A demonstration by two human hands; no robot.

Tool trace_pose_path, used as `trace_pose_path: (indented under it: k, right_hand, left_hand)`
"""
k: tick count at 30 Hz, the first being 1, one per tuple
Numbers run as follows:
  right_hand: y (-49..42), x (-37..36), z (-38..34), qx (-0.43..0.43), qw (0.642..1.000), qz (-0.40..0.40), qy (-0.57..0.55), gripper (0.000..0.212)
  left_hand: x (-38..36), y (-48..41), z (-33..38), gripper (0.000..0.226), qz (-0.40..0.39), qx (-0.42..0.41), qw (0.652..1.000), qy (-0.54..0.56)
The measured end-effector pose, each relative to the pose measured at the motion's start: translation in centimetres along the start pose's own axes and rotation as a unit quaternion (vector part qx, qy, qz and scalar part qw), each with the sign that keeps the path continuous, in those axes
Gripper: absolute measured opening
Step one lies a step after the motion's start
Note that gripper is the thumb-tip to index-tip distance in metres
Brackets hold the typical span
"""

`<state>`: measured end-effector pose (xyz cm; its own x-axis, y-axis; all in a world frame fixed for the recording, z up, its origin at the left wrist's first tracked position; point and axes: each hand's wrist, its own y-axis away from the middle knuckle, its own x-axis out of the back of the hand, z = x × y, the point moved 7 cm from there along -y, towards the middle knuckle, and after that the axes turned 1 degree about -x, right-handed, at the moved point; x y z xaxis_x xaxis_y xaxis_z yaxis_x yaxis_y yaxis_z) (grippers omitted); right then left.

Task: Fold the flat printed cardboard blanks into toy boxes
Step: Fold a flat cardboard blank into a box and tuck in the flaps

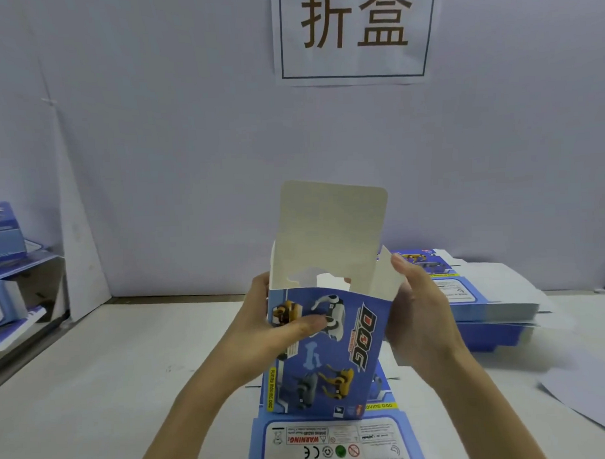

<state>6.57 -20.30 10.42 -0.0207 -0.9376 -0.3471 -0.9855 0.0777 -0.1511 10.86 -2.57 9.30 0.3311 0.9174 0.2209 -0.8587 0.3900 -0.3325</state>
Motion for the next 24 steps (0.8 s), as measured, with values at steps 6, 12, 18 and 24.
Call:
trace_pose_path:
  k: [6, 12, 18, 24]
  right_hand:
    - [-0.1, -0.6, 3.6, -0.042, 0.998, 0.031, -0.045, 0.039]
    - [0.7, -0.9, 4.8, -0.136, 0.989, -0.016, 0.053, 0.055]
    - [3.0, 0.8, -2.1, 0.273, 0.925, 0.164, 0.208, 0.044]
    - [3.9, -0.6, -1.7, 0.353, 0.858, 0.135, 0.347, 0.016]
  left_hand:
    - [0.8, -0.6, -1.8, 0.076, 0.034, 0.029, 0.999, -0.008]
    - [1.0, -0.8, -2.0, 0.078, 0.038, 0.028, 0.999, -0.021]
    - [0.5, -0.2, -1.4, 0.075, 0.032, 0.009, 0.999, -0.025]
    - [0.0, 0.2, -0.4, 0.079, 0.019, -0.013, 0.996, -0.081]
